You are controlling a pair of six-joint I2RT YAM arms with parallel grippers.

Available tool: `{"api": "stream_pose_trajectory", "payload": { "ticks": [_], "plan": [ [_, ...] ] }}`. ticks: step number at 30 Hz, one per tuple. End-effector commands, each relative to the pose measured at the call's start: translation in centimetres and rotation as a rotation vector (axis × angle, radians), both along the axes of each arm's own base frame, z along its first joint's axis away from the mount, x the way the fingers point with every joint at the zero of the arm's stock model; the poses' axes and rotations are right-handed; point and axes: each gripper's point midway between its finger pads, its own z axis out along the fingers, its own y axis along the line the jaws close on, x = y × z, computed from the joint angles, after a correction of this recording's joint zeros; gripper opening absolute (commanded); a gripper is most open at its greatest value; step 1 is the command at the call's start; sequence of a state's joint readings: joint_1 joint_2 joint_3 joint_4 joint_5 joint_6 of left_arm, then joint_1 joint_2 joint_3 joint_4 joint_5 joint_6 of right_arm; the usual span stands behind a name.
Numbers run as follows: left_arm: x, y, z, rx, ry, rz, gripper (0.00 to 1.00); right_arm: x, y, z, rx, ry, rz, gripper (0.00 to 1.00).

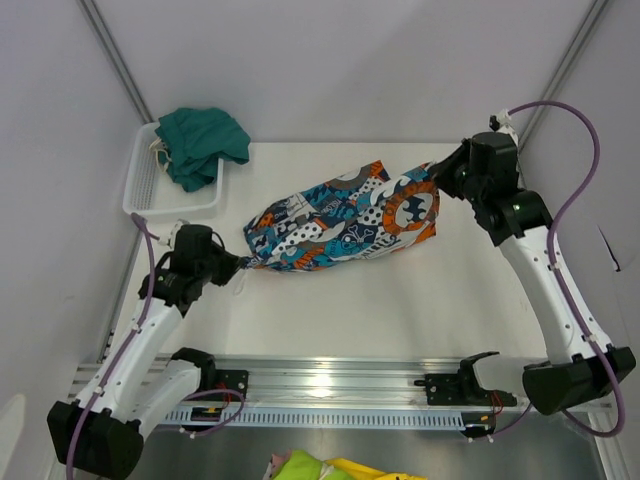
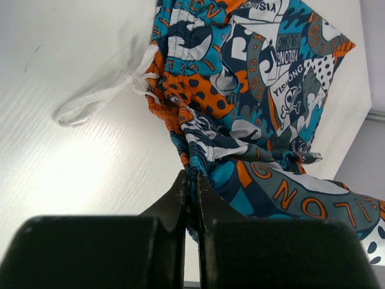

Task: Fold and stack the shorts
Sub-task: Fold the shorts

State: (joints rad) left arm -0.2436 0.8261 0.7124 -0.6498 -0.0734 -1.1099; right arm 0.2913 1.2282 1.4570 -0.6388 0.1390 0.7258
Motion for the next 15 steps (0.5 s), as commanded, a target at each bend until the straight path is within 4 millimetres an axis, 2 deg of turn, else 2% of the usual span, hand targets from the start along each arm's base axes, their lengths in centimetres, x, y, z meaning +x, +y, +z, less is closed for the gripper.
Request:
{"api": "stream_pose_trajectory", "payload": {
  "ticks": [1,8,12,15],
  "plan": [
    [1.8,1.3,1.4,0.01,-0.025,0.07,0.0,2.1,-0.6,4.8,-0.015,-0.162,-0.018,0.0],
    [4.3,2.7,0.8,-0.013,0.026,0.121,0.0,7.2,0.3,2.7,-0.008,-0.116,0.007,0.0],
    [5.9,3.6,0.9,-0.02,0.025,0.159,0.0,10.5,1.1,0.5,0.01,-0.082,0.034,0.0],
    [7.2,4.0,0.6,-0.03,0.034,0.182,0.0,12.2,1.6,-0.1,0.014,-0.075,0.048,0.0]
  ]
}}
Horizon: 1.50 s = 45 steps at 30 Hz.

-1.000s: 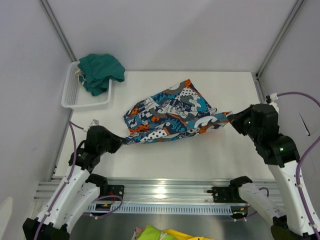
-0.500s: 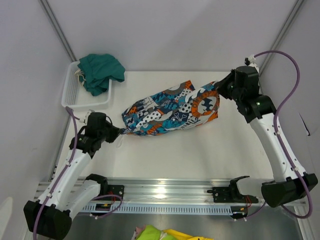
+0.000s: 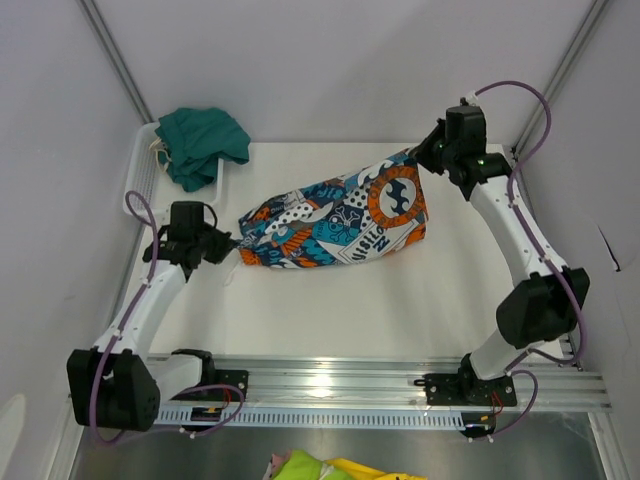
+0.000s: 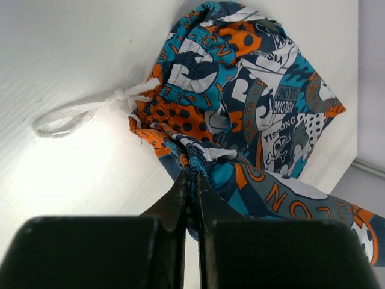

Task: Fold and stack the shorts
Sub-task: Fold the shorts

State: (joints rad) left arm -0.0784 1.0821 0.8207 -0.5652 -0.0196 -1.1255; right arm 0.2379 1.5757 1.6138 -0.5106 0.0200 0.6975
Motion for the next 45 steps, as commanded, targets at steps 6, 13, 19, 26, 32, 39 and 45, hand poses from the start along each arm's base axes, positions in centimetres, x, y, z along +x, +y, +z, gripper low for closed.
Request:
{"api": "stream_pose_trajectory", "payload": {
  "ticks": [6,13,19,26,32,39,45],
  "plan": [
    [4.7,1.6,-0.7,-0.006,0.019,0.053,0.0,7.4,0.9,2.2,0.043,-0.11,0.046,0.0],
    [8.9,1.6,-1.3,-0.026,0.029,0.046,0.0,12.3,1.4,0.2,0.061,-0.11,0.05,0.0],
    [11.8,2.7,-3.0,-0.02,0.059,0.058,0.0,16.7,1.7,-3.9,0.116,-0.09,0.056,0.0],
    [13.9,3.2,-5.6,-0.033,0.104,0.073,0.51,20.8,3.0,-8.9,0.215,-0.096,0.149,0.45],
    [14.3,3.4,-3.9,-0.001,0.049,0.044,0.99,20.0,2.8,-7.5,0.162,-0.14,0.194,0.86],
    [12.0,4.5,-0.8,0.163,-0.001,0.005,0.99,13.7,1.8,-7.7,0.02,-0.078,0.26,0.87],
    [10.2,5.3,0.3,0.218,-0.05,0.026,0.99,8.7,1.7,-12.7,-0.012,0.094,0.29,0.84]
  ]
}}
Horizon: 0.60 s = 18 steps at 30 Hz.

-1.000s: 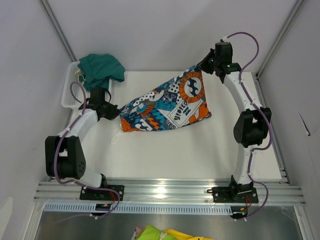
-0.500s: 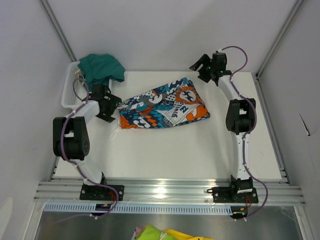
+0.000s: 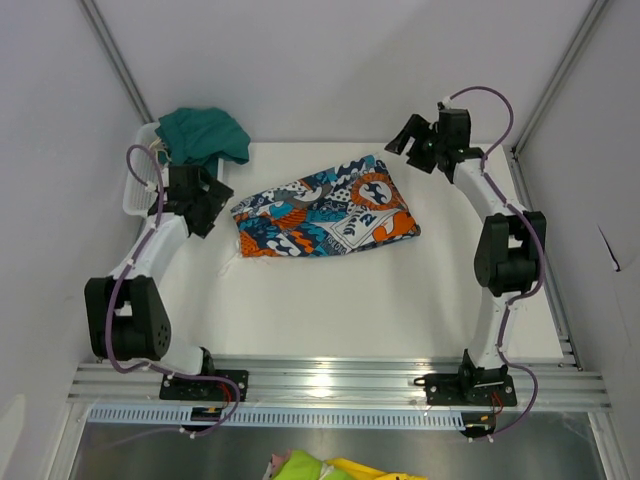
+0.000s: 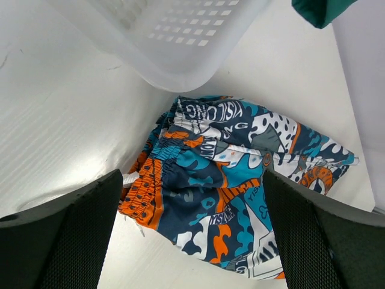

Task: Fold and stack the shorts
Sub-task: Fold the shorts

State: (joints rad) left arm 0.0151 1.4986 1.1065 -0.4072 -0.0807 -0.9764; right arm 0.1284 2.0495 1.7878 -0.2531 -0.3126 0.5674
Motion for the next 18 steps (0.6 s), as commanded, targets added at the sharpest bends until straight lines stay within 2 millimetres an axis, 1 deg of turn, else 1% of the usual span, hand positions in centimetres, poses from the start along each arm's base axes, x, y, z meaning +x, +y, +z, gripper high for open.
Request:
{"api": "stream_pose_trajectory", "payload": {
  "ticks": [1,2,5,6,7,9,10,11,12,13,15,16,17,18],
  "plan": [
    [-0.4,0.6,1.0,0.068,-0.046,-0.015,0.99,-2.9,0.1,-2.7,-0.074,0.079,0.049,0.86],
    [-0.5,0.5,1.1,0.072,-0.052,-0.039,0.99,-3.5,0.1,-4.0,-0.086,0.12,0.051,0.86],
    [-0.8,-0.1,1.2,0.07,-0.046,-0.088,0.99,-4.5,-0.2,-6.8,-0.145,0.197,0.046,0.86],
    [-1.0,-0.1,1.0,0.075,-0.04,-0.098,0.99,-5.2,-0.3,-8.6,-0.175,0.253,0.043,0.85],
    [-1.3,-1.3,0.8,0.082,-0.031,-0.138,0.99,-5.6,-0.5,-9.5,-0.193,0.282,0.042,0.85],
    [-1.7,-1.8,0.9,0.091,-0.038,-0.157,0.99,-6.5,-1.1,-11.3,-0.24,0.33,0.035,0.84],
    [-2.3,-1.9,0.2,0.099,-0.025,-0.166,0.99,-7.3,-1.2,-12.2,-0.258,0.356,0.037,0.84],
    [-2.5,-2.2,0.8,0.102,-0.045,-0.172,0.99,-7.8,-1.5,-12.9,-0.277,0.372,0.039,0.83],
    [-3.0,-2.3,0.3,0.102,-0.038,-0.175,0.99,-8.1,-1.9,-13.3,-0.3,0.379,0.029,0.82],
    [-3.3,-2.5,0.1,0.102,-0.044,-0.18,0.99,-9.0,-2.1,-13.8,-0.313,0.395,0.029,0.81],
    [-4.0,-3.0,0.2,0.103,-0.063,-0.192,0.99,-9.8,-2.5,-14.4,-0.336,0.404,0.028,0.77],
    [-4.1,-3.1,0.3,0.104,-0.07,-0.196,0.99,-10.2,-2.5,-14.2,-0.341,0.402,0.031,0.76],
    [-4.6,-3.4,-0.2,0.104,-0.058,-0.205,0.99,-11.2,-2.6,-15.0,-0.353,0.427,0.037,0.75],
    [-4.7,-3.5,0.0,0.107,-0.066,-0.205,0.99,-11.6,-2.8,-15.1,-0.372,0.428,0.039,0.72]
  ]
}}
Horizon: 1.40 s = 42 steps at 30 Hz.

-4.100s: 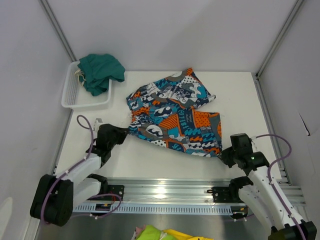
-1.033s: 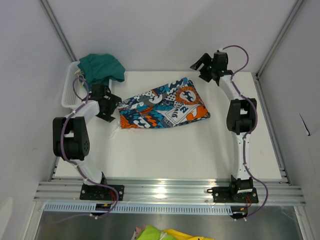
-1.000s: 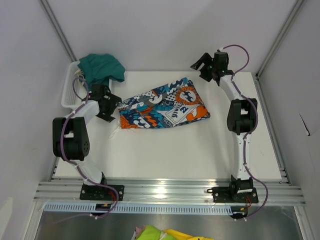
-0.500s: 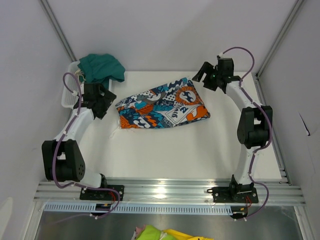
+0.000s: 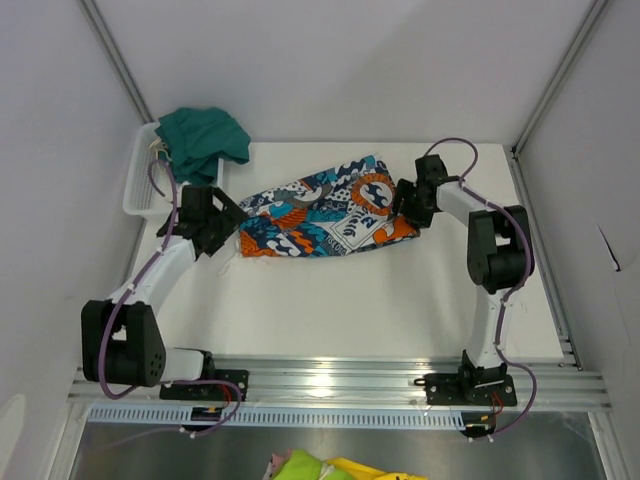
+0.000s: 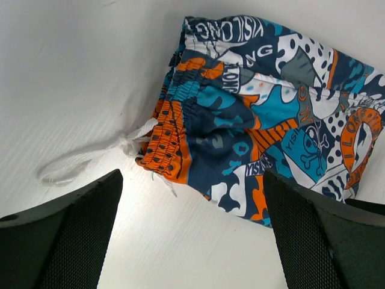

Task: Fold and stack the shorts
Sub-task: Fold the shorts

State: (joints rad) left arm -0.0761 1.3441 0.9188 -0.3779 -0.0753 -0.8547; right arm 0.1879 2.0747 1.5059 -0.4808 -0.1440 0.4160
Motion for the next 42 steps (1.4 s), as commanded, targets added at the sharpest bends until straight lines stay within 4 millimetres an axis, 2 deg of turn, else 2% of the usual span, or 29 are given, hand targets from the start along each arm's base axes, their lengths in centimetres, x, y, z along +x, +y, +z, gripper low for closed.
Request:
{"api": "stream_pose_trajectory", "payload": {
  "ticks": [1,3,5,6,7,8,9,11,12,14,15,16,17,18,19,22,26,28,30,32,34,37,38,39,40,41,42],
  "plan": [
    [-0.2,-0.5,1.5,0.022,-0.07,-0.035,0.99,-1.4,-0.9,1.6,-0.076,-0.03,0.025,0.7],
    [-0.3,-0.7,1.7,0.024,-0.078,-0.042,0.99,-2.8,-1.2,0.6,-0.114,0.002,0.031,0.61],
    [-0.7,-1.1,1.6,0.027,-0.072,-0.056,0.99,-3.7,-1.3,0.6,-0.132,0.009,0.036,0.54],
    [-0.8,-1.3,1.7,0.027,-0.073,-0.062,0.99,-4.8,-1.5,-0.1,-0.146,0.032,0.038,0.43],
    [-1.0,-1.3,1.7,0.033,-0.071,-0.063,0.99,-5.4,-1.7,-0.3,-0.154,0.043,0.034,0.38],
    [-1.2,-1.6,1.8,0.036,-0.073,-0.071,0.99,-5.9,-1.7,0.4,-0.158,0.031,0.029,0.32],
    [-1.3,-1.7,1.9,0.04,-0.074,-0.075,0.99,-7.7,-1.7,-0.5,-0.169,0.061,0.042,0.24],
    [-1.6,-2.1,2.2,0.055,-0.084,-0.084,0.99,-9.3,-1.4,-0.3,-0.173,0.062,0.05,0.18],
    [-1.7,-2.3,2.2,0.06,-0.086,-0.09,0.99,-10.9,-2.0,-0.2,-0.205,0.06,0.04,0.13],
    [-1.9,-2.9,2.5,0.071,-0.097,-0.108,0.99,-12.6,-1.5,0.2,-0.212,0.053,0.049,0.07],
    [-1.9,-3.1,2.5,0.075,-0.097,-0.118,0.99,-13.1,-1.3,1.4,-0.206,0.019,0.048,0.03],
    [-2.0,-3.4,2.5,0.077,-0.099,-0.132,0.99,-14.7,-1.3,0.9,-0.217,0.038,0.061,0.02],
    [-2.0,-3.6,2.4,0.075,-0.094,-0.143,0.99,-15.4,-1.8,1.1,-0.234,0.039,0.045,0.0],
    [-1.9,-3.7,2.4,0.072,-0.095,-0.148,0.99,-15.8,-2.0,2.1,-0.231,0.013,0.035,0.0],
    [-1.9,-3.9,2.5,0.076,-0.096,-0.162,0.99,-17.0,-2.5,1.8,-0.246,0.04,0.035,0.0],
    [-1.7,-4.3,2.7,0.072,-0.104,-0.183,0.99,-18.4,-3.8,2.5,-0.284,0.046,0.005,0.0],
    [-0.8,-4.6,3.5,0.077,-0.126,-0.201,0.98,-18.8,-6.1,3.3,-0.368,0.018,-0.086,0.0],
    [-0.3,-4.7,3.3,0.085,-0.109,-0.21,0.98,-18.8,-6.0,3.6,-0.357,0.013,-0.097,0.0],
    [0.3,-5.0,4.2,0.099,-0.116,-0.244,0.97,-18.7,-5.9,4.0,-0.351,0.006,-0.104,0.0],
    [0.8,-5.6,4.4,0.112,-0.14,-0.306,0.89,-19.0,-6.0,4.2,-0.36,0.011,-0.104,0.0],
    [1.3,-5.4,5.1,0.132,-0.181,-0.303,0.88,-19.4,-6.1,4.5,-0.381,0.022,-0.119,0.0],
    [2.0,-5.7,6.1,0.139,-0.233,-0.329,0.92,-20.4,-5.0,4.1,-0.373,0.036,-0.089,0.0],
    [2.2,-6.2,6.3,0.126,-0.241,-0.35,0.93,-20.8,-4.7,4.0,-0.368,0.04,-0.089,0.03],
    [2.6,-6.5,6.7,0.122,-0.26,-0.36,0.92,-21.6,-4.3,3.7,-0.376,0.049,-0.071,0.11],
    [2.8,-7.0,6.7,0.106,-0.262,-0.384,0.9,-21.8,-4.3,3.6,-0.384,0.049,-0.073,0.23],
    [3.2,-7.1,6.2,0.107,-0.248,-0.388,0.88,-22.0,-4.3,3.6,-0.388,0.052,-0.079,0.44],
    [3.6,-7.3,6.3,0.104,-0.245,-0.389,0.88,-22.3,-4.3,3.7,-0.398,0.047,-0.076,0.5]
  ]
}}
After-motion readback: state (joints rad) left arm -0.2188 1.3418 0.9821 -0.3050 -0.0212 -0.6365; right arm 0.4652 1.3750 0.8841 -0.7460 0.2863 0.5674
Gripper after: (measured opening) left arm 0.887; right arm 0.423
